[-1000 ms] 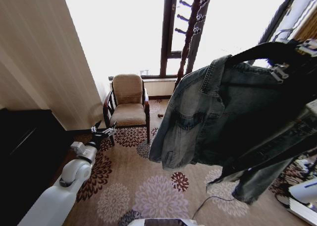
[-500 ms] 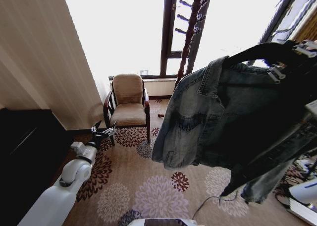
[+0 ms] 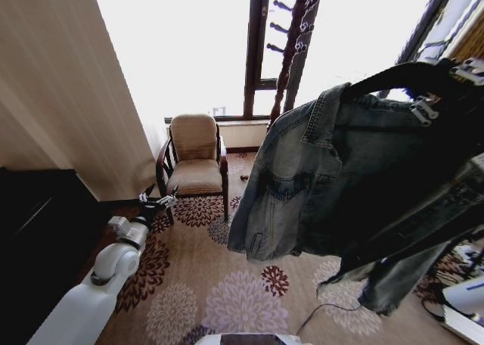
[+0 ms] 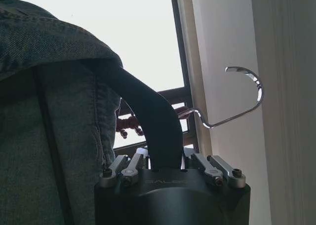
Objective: Pick up the clothes from the bed and hang them on the clothes hanger.
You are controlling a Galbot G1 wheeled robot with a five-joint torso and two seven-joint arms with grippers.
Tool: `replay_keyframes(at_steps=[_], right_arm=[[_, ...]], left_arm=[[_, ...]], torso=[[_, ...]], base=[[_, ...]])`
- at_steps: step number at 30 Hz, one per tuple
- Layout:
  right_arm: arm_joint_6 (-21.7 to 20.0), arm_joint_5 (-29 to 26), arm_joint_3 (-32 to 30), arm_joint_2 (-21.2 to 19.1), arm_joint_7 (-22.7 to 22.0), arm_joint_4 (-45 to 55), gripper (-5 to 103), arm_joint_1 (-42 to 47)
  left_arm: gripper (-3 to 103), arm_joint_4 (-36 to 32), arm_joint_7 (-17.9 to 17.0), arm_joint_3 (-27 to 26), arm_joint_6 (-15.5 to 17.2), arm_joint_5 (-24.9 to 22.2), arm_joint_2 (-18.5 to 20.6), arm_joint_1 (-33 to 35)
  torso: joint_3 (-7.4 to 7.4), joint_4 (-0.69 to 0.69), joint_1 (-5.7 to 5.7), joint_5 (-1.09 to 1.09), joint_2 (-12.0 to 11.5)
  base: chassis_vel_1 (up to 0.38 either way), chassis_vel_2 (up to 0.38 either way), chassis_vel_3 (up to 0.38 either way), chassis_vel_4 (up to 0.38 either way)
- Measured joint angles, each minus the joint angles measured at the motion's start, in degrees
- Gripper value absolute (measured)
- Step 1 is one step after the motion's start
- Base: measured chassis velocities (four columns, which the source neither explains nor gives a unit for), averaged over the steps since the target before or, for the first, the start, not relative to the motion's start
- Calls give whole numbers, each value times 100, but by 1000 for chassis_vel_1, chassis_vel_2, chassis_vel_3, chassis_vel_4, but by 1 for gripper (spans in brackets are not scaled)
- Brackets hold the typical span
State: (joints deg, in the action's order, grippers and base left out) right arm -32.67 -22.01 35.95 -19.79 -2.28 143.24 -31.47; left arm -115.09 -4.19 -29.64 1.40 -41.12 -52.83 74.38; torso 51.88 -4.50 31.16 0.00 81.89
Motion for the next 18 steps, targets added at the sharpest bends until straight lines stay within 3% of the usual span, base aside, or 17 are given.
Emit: replay_keyframes(at_steps=[18], right_arm=[[-54,13,260,-220,33,0,31,-398]], left_arm=[[100,0,0,0,0,0,0,1]], torso=[[-2,1,-2,0,-1]], base=[[-83,80,81,-79]])
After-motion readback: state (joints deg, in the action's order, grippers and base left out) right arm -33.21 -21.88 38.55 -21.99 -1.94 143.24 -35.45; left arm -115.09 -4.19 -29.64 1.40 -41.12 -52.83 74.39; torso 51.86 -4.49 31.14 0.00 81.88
